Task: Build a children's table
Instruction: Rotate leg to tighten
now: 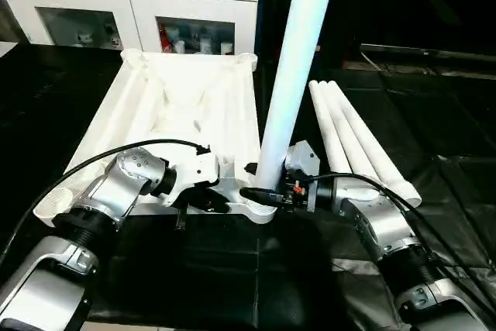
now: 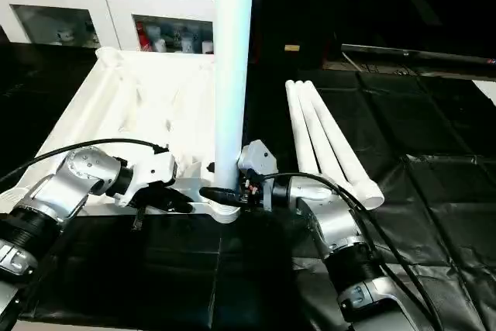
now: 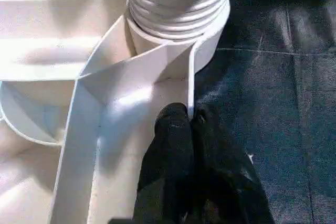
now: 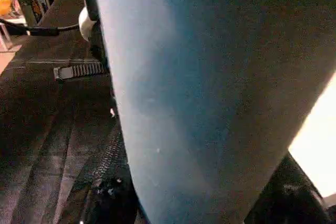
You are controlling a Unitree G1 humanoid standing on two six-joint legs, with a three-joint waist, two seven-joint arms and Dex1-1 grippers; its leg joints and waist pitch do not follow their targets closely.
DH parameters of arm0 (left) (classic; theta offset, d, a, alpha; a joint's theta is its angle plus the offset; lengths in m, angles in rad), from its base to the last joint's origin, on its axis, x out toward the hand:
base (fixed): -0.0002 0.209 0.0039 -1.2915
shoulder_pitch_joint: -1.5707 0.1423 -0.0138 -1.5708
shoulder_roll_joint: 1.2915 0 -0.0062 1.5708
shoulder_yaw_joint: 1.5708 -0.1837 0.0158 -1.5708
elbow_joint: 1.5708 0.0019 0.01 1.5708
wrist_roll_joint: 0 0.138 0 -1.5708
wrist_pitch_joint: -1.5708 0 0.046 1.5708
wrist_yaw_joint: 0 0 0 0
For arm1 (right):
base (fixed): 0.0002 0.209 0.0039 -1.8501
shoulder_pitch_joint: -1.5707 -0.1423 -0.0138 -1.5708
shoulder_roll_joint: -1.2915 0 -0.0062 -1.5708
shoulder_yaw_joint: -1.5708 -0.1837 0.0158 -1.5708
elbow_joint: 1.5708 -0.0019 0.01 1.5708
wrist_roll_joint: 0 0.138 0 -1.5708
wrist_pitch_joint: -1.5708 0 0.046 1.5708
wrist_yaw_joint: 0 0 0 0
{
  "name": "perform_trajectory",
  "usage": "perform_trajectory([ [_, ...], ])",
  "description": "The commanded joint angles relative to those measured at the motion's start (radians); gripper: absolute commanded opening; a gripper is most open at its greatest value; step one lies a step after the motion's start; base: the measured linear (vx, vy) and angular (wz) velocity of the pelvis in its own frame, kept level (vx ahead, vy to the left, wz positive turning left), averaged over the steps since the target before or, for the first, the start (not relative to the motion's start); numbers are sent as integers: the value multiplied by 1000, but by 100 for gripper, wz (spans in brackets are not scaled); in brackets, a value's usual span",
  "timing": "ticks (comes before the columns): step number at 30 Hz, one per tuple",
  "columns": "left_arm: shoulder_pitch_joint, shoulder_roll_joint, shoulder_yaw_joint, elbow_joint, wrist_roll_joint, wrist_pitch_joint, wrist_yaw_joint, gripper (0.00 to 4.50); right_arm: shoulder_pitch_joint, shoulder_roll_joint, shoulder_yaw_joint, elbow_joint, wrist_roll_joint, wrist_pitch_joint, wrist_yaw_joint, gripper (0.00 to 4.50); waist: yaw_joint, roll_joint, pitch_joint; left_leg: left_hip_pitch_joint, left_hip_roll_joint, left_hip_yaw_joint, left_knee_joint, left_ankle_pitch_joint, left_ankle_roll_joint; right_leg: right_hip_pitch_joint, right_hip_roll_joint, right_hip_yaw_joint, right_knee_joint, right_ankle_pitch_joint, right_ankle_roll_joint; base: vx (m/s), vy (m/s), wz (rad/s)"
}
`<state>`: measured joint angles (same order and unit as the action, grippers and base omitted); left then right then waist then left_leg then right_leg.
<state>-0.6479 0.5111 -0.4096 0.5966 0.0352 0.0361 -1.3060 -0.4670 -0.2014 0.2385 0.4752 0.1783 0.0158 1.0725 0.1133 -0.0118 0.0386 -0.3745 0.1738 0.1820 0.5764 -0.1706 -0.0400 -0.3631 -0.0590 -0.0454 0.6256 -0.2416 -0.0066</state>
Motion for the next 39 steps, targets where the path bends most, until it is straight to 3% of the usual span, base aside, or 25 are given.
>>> perform_trajectory([
  [1,-19,6,17,17,36,20,54,0,49,39,100,49,-21,54,73,195,-3,12,-46,26,71,-27,-78,-265,-21,20,-100,52,-76,-83,-236,0,0,0],
  [7,23,23,57,-28,9,97,94,0,51,76,56,73,-19,52,-24,195,-6,14,-43,28,72,-29,-84,-297,-33,15,-102,54,-81,-153,-230,0,0,0],
  [9,77,42,98,-119,-5,199,142,0,55,105,21,102,-28,40,-123,195,-15,11,-43,25,75,-32,-90,-310,-47,17,-104,54,-76,-166,-233,0,0,0],
  [11,137,40,150,-223,-27,321,208,0,49,135,-12,143,-46,23,-237,195,-27,11,-37,24,72,-34,-92,-341,-51,14,-104,55,-83,-232,-227,0,0,0],
  [12,155,34,167,-255,-34,359,231,0,44,145,-23,158,-46,23,-266,195,-32,6,-34,22,69,-35,-93,-356,-52,12,-103,54,-90,-293,-216,0,0,0],
  [13,169,28,180,-282,-40,392,249,0,39,154,-32,170,-44,26,-286,195,-37,9,-33,21,67,-37,-94,-363,-56,12,-104,54,-93,-341,-202,0,0,0],
  [14,203,10,208,-348,-44,463,291,0,18,172,-42,210,-59,19,-343,195,-43,4,-32,15,68,-40,-97,-356,-58,14,-102,53,-91,-350,-194,0,0,0],
  [15,221,-5,223,-384,-44,505,317,0,3,183,-49,236,-66,13,-376,195,-46,7,-32,17,69,-41,-98,-363,-62,11,-101,53,-91,-351,-195,0,0,0],
  [16,238,-22,239,-423,-43,550,344,0,-15,195,-57,265,-72,7,-412,195,-54,1,-29,19,66,-40,-95,-377,-58,6,-99,54,-96,-362,-199,0,0,0],
  [18,255,-46,251,-466,-38,593,370,0,-38,209,-65,295,-76,6,-448,195,-54,5,-30,26,65,-37,-90,-385,-54,0,-100,57,-102,-375,-198,0,0,0],
  [20,287,-96,257,-551,-25,672,425,0,-86,239,-77,352,-85,6,-514,195,-57,-7,-28,26,66,-36,-90,-374,-44,-2,-96,58,-101,-359,-198,0,0,0],
  [23,297,-131,248,-591,-29,720,481,0,-112,256,-72,384,-95,12,-539,195,-58,-10,-30,25,65,-34,-90,-363,-39,-1,-93,58,-100,-334,-191,0,0,0],
  [29,284,-130,222,-574,-7,705,511,0,-118,258,-70,410,-105,6,-538,195,-57,-11,-33,22,62,-32,-91,-337,-30,3,-87,57,-97,-247,-185,0,0,0],
  [33,264,-128,215,-561,8,701,526,0,-127,261,-107,450,-78,-1,-540,195,-56,-10,-29,25,62,-34,-91,-376,-36,-2,-92,58,-107,-339,-167,0,0,0],
  [34,264,-128,215,-561,8,701,526,0,-127,261,-107,450,-78,-1,-540,230,-55,-8,-28,27,63,-35,-91,-385,-39,-4,-92,58,-107,-351,-164,0,0,0],
  [35,262,-126,213,-559,9,691,523,0,-128,264,-115,452,-71,0,-538,230,-56,-9,-28,26,64,-37,-93,-396,-45,-5,-92,58,-108,-361,-162,0,0,0],
  [36,261,-121,208,-558,6,683,521,0,-130,266,-118,454,-68,-4,-535,251,-56,-2,-29,28,63,-38,-93,-408,-50,-6,-91,58,-107,-358,-161,0,0,0],
  [39,253,-113,197,-543,4,656,518,0,-128,267,-127,454,-59,-9,-531,269,-57,-5,-30,27,64,-38,-95,-412,-53,-7,-89,58,-105,-331,-167,0,0,0],
])
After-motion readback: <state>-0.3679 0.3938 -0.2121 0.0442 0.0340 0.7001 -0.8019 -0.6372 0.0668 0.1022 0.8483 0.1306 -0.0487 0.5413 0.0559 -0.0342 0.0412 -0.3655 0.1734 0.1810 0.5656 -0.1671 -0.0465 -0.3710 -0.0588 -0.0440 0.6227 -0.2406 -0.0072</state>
